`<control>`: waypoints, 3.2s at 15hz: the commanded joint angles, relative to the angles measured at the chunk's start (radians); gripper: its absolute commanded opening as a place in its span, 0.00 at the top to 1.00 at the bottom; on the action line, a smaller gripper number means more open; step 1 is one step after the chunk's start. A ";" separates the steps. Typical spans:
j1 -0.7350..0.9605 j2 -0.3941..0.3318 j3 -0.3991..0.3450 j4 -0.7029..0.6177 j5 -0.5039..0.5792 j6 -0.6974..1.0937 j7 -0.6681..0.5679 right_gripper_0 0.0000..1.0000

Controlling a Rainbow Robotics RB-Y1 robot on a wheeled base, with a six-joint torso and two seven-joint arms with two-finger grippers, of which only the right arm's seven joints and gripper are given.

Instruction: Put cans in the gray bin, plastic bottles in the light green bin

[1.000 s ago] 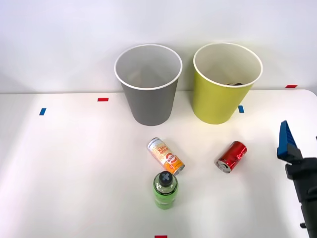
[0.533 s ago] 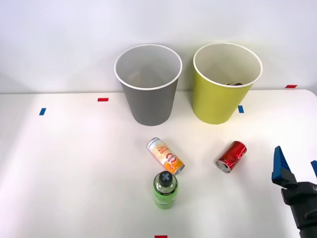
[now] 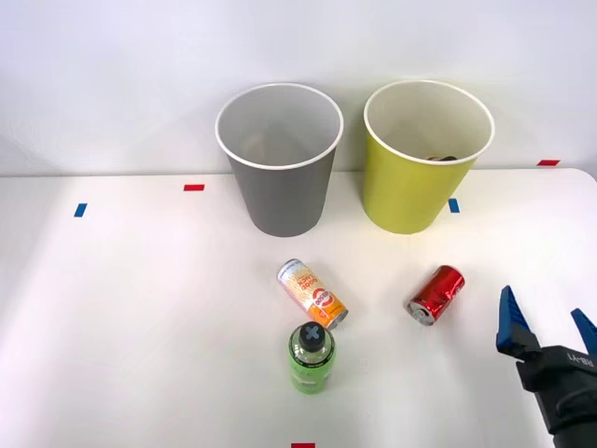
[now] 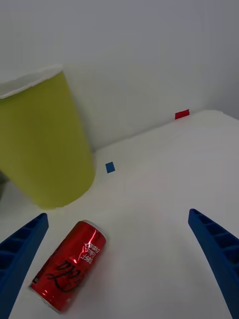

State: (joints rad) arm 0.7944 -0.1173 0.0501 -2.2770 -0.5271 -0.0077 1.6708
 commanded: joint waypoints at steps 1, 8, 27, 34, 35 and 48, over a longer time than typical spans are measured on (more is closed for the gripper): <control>0.003 0.027 0.022 0.082 0.167 -0.100 -0.031 0.03; 0.066 0.030 0.083 0.189 0.467 -0.256 -0.315 0.04; 0.074 -0.041 0.195 0.401 0.568 -0.626 -0.289 0.03; 0.131 -0.008 0.224 0.401 0.527 -0.664 -0.177 0.03; 0.134 -0.008 0.224 0.402 0.526 -0.667 -0.175 0.03; 0.172 -0.010 0.223 0.402 0.496 -0.673 -0.169 0.03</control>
State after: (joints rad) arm 0.9664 -0.1274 0.2732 -1.8746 -0.0305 -0.6812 1.5018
